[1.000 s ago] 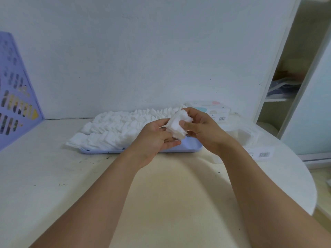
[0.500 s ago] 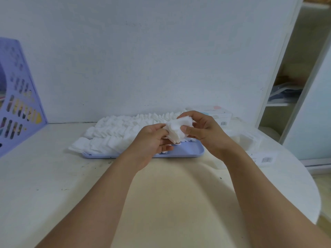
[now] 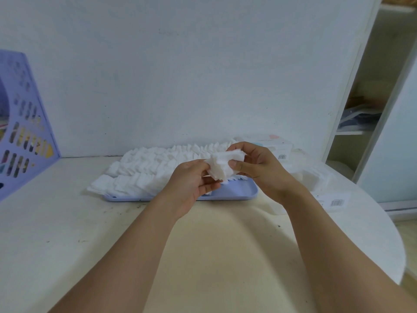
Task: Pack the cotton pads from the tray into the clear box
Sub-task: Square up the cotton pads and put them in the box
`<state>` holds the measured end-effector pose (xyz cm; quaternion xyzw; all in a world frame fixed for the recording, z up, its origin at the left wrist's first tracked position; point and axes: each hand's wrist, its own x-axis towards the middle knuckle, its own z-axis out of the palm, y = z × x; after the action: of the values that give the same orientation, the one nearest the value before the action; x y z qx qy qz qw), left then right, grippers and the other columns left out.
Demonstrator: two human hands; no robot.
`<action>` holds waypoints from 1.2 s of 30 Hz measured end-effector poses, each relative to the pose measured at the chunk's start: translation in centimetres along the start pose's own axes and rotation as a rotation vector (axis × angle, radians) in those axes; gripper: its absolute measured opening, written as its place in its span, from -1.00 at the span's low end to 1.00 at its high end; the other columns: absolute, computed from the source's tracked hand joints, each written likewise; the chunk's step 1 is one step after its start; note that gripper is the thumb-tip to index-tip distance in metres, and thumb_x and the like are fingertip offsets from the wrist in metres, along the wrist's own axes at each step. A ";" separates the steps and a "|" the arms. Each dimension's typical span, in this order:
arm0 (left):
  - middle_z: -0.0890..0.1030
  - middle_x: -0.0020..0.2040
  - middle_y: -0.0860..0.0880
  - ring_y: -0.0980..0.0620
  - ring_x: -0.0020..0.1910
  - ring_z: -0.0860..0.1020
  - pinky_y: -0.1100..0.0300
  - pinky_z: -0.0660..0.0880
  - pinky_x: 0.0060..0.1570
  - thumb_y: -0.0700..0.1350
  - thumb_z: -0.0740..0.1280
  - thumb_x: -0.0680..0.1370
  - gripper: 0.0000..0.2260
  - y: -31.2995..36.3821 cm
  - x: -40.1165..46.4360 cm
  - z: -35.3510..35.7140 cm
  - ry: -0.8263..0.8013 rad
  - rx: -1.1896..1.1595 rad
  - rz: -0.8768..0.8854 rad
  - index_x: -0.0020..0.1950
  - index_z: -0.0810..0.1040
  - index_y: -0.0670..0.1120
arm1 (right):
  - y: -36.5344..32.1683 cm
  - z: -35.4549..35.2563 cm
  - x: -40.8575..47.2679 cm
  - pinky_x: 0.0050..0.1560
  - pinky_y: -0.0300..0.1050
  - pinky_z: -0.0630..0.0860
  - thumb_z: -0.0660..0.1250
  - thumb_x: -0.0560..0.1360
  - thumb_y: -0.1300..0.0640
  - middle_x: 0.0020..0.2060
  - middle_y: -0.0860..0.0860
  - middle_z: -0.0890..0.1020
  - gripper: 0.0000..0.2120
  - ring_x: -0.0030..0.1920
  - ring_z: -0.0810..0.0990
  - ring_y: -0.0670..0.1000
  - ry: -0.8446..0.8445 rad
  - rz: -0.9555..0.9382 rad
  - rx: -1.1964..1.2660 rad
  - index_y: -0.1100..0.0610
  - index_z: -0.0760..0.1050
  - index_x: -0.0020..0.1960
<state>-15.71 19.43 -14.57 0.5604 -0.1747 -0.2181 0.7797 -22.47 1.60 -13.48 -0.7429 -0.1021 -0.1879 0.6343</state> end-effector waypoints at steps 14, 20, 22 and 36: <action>0.71 0.02 -0.25 -0.18 -0.16 0.72 0.16 0.66 -0.22 -0.30 0.23 0.63 -0.82 0.1 0.1 0.2 0.098 -0.043 0.019 0.13 0.60 -0.27 | 0.3 -0.7 0.3 -0.03 -0.17 0.60 0.34 0.60 0.30 -0.03 0.01 0.68 -0.84 -0.01 0.67 -0.02 0.154 0.063 0.080 0.10 0.59 0.12; 0.69 0.06 -0.26 -0.18 -0.15 0.73 0.17 0.64 -0.23 -0.32 0.21 0.64 -0.81 0.3 0.1 0.0 0.082 -0.028 0.021 0.14 0.60 -0.27 | -0.3 -1.1 0.1 -0.03 -0.09 0.58 0.36 0.59 0.28 -0.03 0.02 0.71 -0.76 -0.04 0.68 -0.01 0.096 0.079 0.163 0.15 0.58 0.25; 0.70 0.07 -0.25 -0.15 -0.12 0.73 0.14 0.65 -0.20 -0.30 0.21 0.65 -0.80 0.2 0.1 0.1 0.051 0.006 0.027 0.15 0.61 -0.24 | -0.1 -0.6 0.1 0.04 0.03 0.56 0.40 0.56 0.30 0.05 0.15 0.71 -0.74 0.01 0.68 0.09 0.077 0.086 0.073 0.21 0.58 0.24; 0.74 0.00 -0.13 -0.11 0.00 0.72 0.18 0.65 -0.13 -0.27 0.26 0.64 -0.83 -0.1 0.3 0.1 -0.057 0.065 0.060 0.16 0.61 -0.17 | 0.4 -0.1 0.2 0.07 0.03 0.60 0.41 0.57 0.27 0.09 0.21 0.69 -0.79 0.01 0.67 0.16 0.139 0.101 -0.070 0.20 0.60 0.19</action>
<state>-15.51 19.16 -14.64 0.5734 -0.2205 -0.2046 0.7621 -22.10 1.45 -13.76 -0.7540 -0.0137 -0.2100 0.6222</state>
